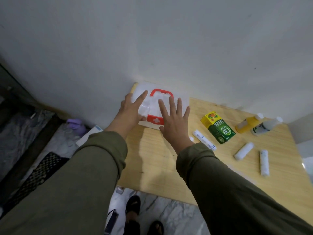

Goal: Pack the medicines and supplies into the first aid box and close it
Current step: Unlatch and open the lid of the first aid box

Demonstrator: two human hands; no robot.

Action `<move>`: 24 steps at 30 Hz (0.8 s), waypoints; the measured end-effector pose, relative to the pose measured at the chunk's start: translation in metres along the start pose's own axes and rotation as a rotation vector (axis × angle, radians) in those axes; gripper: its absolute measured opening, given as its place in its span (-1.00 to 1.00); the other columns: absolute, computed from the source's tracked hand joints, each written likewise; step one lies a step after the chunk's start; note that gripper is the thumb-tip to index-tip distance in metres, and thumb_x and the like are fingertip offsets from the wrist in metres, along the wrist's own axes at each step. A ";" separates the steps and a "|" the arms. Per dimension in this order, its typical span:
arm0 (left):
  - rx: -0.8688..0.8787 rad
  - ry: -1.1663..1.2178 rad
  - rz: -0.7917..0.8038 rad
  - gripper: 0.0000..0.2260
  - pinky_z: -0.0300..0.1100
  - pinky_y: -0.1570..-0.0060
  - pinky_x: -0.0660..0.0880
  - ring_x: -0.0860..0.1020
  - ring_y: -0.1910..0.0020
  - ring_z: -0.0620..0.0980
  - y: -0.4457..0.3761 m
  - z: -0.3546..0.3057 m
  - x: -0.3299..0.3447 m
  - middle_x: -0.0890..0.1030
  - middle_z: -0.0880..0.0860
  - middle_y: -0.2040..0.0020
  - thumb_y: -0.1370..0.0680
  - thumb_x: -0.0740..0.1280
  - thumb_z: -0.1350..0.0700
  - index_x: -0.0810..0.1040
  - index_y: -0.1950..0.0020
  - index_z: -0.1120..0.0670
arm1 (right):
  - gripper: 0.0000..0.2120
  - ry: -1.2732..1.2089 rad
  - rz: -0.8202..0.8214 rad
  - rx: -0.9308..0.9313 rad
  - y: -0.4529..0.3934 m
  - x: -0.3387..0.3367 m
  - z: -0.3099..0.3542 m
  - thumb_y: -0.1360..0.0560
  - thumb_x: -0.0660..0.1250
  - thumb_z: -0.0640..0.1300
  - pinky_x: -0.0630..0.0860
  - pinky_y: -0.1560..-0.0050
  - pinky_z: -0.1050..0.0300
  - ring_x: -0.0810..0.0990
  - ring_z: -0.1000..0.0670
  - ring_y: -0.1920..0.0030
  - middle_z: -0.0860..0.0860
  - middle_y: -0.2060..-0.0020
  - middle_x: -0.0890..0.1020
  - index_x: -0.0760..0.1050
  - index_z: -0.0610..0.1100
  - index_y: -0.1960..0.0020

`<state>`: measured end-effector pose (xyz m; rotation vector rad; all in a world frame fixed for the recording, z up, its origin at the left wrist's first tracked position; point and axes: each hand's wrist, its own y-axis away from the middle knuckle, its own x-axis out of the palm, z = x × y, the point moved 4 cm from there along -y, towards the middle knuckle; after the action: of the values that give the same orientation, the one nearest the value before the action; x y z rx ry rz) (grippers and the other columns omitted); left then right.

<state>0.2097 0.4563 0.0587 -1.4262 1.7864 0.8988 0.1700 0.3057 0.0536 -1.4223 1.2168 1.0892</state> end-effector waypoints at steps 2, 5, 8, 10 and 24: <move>0.002 -0.019 -0.017 -0.18 0.05 -0.35 0.32 0.16 -0.47 0.14 0.000 0.000 0.001 0.01 0.08 -0.53 -0.47 0.43 0.08 -0.06 -0.51 -0.21 | -0.11 0.023 -0.015 0.004 0.000 0.002 0.005 -0.36 0.47 0.05 0.23 -0.31 -0.42 0.23 -0.37 -0.43 -0.20 -0.46 0.26 -0.01 0.02 -0.49; 0.006 -0.007 -0.027 -0.18 0.04 -0.34 0.33 0.16 -0.46 0.13 0.000 0.001 0.002 0.02 0.07 -0.53 -0.47 0.44 0.09 -0.05 -0.51 -0.22 | -0.11 0.041 -0.034 -0.019 -0.001 0.002 0.006 -0.32 0.48 0.12 0.28 -0.25 -0.44 0.29 -0.38 -0.40 -0.21 -0.43 0.32 0.05 -0.01 -0.47; 0.017 -0.007 -0.036 -0.16 0.03 -0.33 0.33 0.16 -0.46 0.13 -0.001 0.002 0.001 0.02 0.08 -0.53 -0.46 0.44 0.10 -0.07 -0.51 -0.23 | -0.10 -0.008 -0.023 -0.080 0.000 -0.001 0.003 -0.37 0.37 0.24 0.12 -0.33 -0.46 0.12 -0.39 -0.46 -0.22 -0.50 0.17 -0.02 -0.02 -0.51; 0.022 0.004 -0.028 -0.13 0.04 -0.33 0.33 0.15 -0.47 0.14 -0.001 0.001 0.000 0.02 0.09 -0.53 -0.46 0.44 0.09 -0.13 -0.51 -0.24 | -0.14 -0.043 0.010 -0.115 0.003 -0.005 0.001 -0.42 0.25 0.29 0.02 -0.37 -0.45 0.01 -0.37 -0.49 -0.20 -0.53 0.07 -0.08 -0.01 -0.53; -0.075 0.320 -0.091 0.05 0.03 -0.33 0.33 0.32 -0.43 0.16 0.013 -0.005 -0.010 0.18 0.08 -0.53 -0.40 0.50 0.06 -0.30 -0.52 -0.09 | -0.59 -0.344 0.013 -0.145 -0.005 -0.041 -0.023 -0.60 0.08 0.08 0.19 -0.38 -0.30 0.19 -0.21 -0.48 -0.04 -0.45 0.33 0.26 0.07 -0.43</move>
<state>0.1981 0.4591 0.0714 -1.7650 1.9136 0.7287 0.1717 0.2902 0.0977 -1.2684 0.9168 1.3883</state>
